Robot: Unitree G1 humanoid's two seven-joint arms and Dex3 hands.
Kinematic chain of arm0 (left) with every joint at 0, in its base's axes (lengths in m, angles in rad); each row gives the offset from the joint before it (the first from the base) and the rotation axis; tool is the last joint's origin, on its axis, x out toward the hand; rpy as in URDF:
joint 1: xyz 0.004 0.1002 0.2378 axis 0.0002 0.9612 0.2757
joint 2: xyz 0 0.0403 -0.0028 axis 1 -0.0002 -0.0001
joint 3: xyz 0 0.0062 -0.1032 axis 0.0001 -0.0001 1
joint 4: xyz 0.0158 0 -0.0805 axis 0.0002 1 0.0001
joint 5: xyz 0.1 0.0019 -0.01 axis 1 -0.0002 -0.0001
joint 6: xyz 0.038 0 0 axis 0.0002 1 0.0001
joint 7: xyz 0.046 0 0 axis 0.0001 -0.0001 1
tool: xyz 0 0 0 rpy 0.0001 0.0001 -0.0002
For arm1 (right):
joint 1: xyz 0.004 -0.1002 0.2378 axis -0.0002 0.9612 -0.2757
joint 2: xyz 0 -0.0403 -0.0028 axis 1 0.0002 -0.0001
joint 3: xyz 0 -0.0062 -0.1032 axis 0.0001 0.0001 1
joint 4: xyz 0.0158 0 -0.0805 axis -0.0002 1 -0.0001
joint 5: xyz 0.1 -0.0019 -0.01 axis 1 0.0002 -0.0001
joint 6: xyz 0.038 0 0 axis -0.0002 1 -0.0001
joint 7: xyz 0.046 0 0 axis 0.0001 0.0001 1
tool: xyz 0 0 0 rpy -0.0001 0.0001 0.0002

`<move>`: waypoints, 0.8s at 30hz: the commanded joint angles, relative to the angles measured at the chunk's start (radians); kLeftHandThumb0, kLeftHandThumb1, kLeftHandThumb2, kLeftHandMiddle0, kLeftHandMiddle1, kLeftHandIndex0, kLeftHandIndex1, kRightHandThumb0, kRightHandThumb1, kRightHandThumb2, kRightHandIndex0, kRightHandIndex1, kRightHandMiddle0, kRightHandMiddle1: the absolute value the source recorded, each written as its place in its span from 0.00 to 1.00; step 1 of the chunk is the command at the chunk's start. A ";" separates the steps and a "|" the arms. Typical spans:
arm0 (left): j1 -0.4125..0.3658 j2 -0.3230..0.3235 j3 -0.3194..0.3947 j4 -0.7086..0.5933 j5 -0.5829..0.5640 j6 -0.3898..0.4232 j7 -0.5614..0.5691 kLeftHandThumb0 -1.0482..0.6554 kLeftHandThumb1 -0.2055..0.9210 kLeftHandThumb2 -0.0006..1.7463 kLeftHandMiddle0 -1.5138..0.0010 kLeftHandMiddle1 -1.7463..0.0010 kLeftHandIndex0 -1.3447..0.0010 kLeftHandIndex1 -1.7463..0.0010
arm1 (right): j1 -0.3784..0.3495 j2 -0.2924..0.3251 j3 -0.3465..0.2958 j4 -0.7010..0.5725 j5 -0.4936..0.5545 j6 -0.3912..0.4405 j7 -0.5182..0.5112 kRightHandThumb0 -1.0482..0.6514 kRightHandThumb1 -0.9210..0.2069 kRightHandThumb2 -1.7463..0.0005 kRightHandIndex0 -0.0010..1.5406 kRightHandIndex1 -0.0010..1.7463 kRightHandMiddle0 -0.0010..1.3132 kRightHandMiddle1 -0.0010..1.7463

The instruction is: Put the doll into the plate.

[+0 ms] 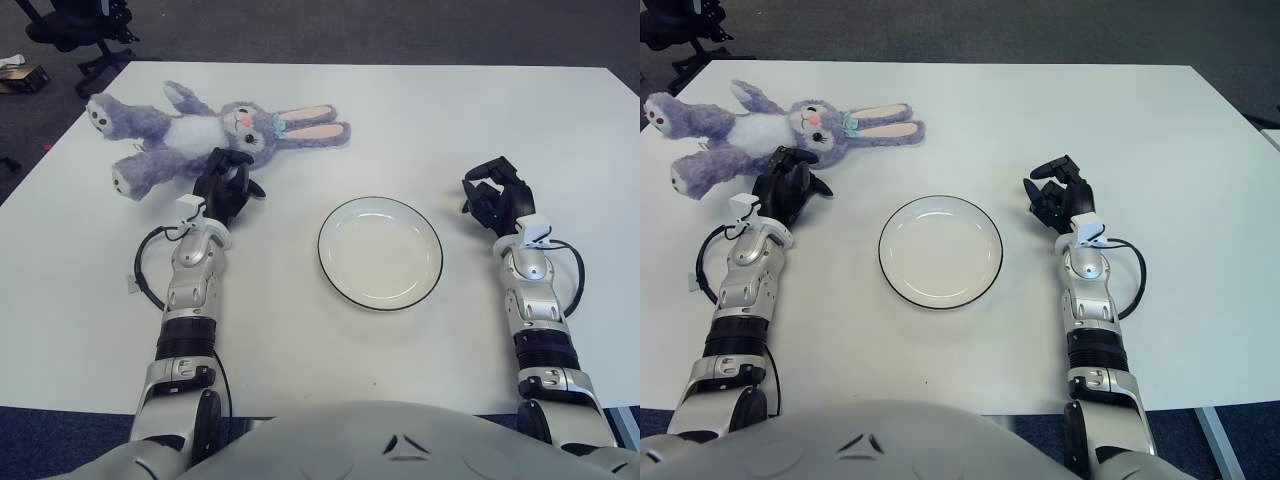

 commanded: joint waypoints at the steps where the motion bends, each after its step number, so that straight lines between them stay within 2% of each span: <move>1: 0.039 -0.013 -0.005 0.047 0.000 0.043 0.004 0.41 1.00 0.26 0.52 0.00 0.80 0.03 | 0.037 0.013 0.004 0.038 -0.002 0.028 0.004 0.41 0.00 0.78 0.48 0.93 0.26 0.91; 24: 0.043 -0.015 -0.005 0.038 0.001 0.037 0.006 0.41 1.00 0.26 0.53 0.00 0.80 0.03 | 0.035 0.014 0.005 0.041 -0.002 0.026 0.005 0.41 0.00 0.78 0.48 0.93 0.26 0.91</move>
